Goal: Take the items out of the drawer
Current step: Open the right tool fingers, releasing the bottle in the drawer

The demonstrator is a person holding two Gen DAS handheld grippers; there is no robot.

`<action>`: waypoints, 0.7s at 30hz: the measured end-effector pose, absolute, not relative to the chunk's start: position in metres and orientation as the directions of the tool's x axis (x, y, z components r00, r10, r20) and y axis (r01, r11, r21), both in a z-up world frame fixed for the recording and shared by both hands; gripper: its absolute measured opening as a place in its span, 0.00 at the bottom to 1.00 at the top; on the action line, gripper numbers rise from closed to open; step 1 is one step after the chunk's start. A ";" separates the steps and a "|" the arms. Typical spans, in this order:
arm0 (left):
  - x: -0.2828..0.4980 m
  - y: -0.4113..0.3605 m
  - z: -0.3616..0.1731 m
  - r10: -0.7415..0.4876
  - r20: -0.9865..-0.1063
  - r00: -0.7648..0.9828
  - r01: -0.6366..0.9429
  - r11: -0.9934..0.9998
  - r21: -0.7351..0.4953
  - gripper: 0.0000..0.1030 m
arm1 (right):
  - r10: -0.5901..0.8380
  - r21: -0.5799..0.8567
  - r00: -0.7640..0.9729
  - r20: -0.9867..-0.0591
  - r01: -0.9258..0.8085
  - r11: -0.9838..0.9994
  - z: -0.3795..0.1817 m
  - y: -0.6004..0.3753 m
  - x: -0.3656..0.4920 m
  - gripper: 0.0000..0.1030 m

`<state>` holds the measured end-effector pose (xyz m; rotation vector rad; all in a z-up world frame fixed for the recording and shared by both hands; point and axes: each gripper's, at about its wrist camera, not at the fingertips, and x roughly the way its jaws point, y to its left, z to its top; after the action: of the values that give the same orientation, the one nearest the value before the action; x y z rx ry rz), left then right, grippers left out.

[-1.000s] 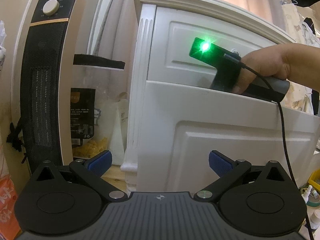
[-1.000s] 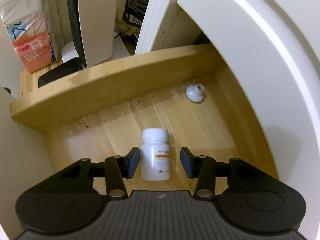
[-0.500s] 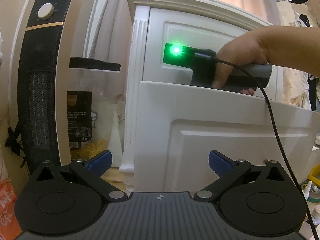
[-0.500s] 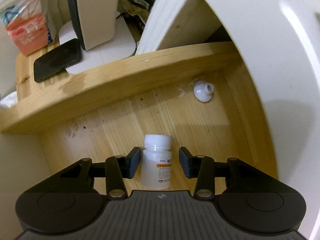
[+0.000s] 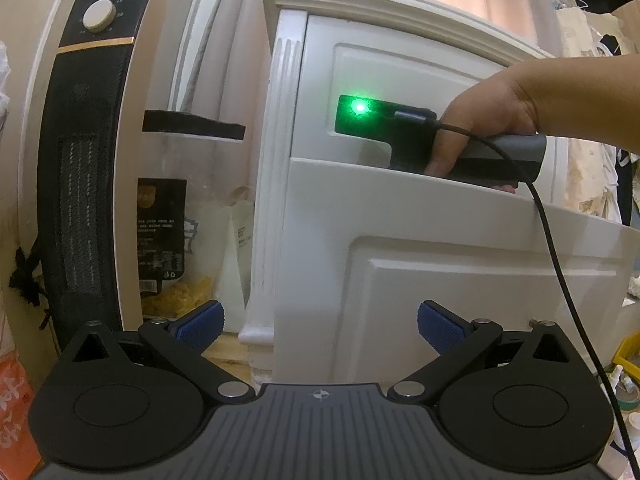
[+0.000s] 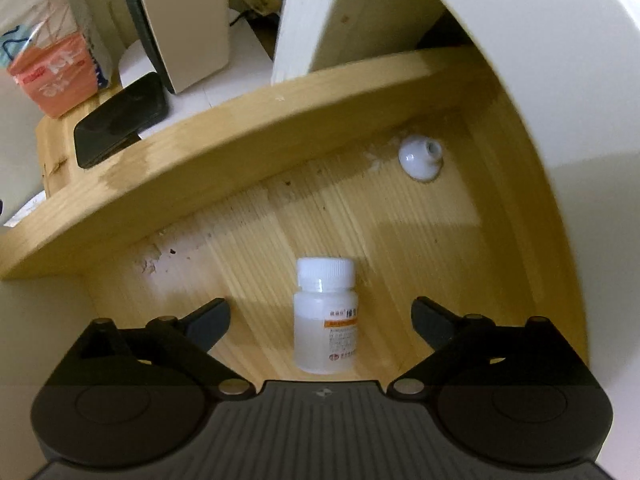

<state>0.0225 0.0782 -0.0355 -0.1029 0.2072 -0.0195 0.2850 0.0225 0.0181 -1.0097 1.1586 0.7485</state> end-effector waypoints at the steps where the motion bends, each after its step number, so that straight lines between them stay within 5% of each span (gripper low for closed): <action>1: 0.023 0.079 -0.036 -0.029 -0.205 0.978 0.008 0.994 -0.106 1.00 | -0.023 -0.246 0.258 -0.966 -0.889 0.387 0.018 0.023 0.285 1.00; 21: 0.017 0.086 -0.036 0.005 -0.196 0.981 -0.028 0.993 -0.112 1.00 | -0.004 -0.262 0.279 -0.960 -0.899 0.351 0.013 0.027 0.281 1.00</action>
<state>0.0168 0.0860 -0.0360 -0.1148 0.1971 0.0168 0.2812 0.0269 0.0129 -1.0344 1.1201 0.7728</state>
